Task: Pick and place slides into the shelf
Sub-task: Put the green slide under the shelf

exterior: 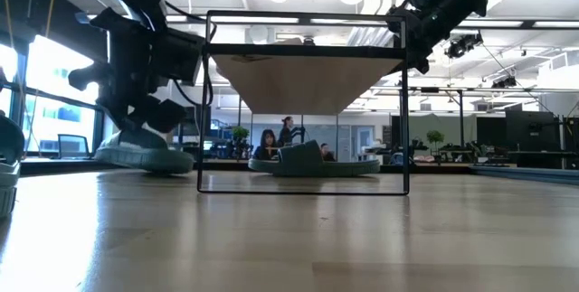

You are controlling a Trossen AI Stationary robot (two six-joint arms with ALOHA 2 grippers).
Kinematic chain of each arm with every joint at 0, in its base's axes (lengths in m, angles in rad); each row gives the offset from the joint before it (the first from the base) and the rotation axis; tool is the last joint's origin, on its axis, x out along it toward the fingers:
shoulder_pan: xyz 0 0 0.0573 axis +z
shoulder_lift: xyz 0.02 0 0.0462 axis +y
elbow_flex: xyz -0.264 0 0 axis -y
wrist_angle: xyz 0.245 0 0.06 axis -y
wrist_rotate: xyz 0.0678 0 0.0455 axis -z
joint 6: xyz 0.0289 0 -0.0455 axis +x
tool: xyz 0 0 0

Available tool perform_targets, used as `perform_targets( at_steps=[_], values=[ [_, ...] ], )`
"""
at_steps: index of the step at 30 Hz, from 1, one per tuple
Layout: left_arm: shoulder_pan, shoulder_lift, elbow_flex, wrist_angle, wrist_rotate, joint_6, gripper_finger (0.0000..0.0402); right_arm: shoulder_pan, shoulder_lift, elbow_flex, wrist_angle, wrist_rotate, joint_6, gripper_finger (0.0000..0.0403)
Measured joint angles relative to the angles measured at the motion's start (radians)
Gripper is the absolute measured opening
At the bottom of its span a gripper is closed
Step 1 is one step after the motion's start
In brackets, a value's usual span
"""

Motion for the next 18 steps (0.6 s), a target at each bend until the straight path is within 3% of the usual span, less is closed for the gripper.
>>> perform_targets(
  at_steps=[11, 18],
  values=[
    [-0.007, -0.001, 0.014, 0.049, 0.023, 0.008, 0.018, 0.0, 0.0, 0.0, -0.032, 0.0, -0.031, 0.0],
    [-0.028, -0.001, 0.157, -0.08, -0.041, 0.215, 0.0193, 0.0, 0.0, 0.0, -0.033, 0.0, -0.031, 0.0]
  ],
)
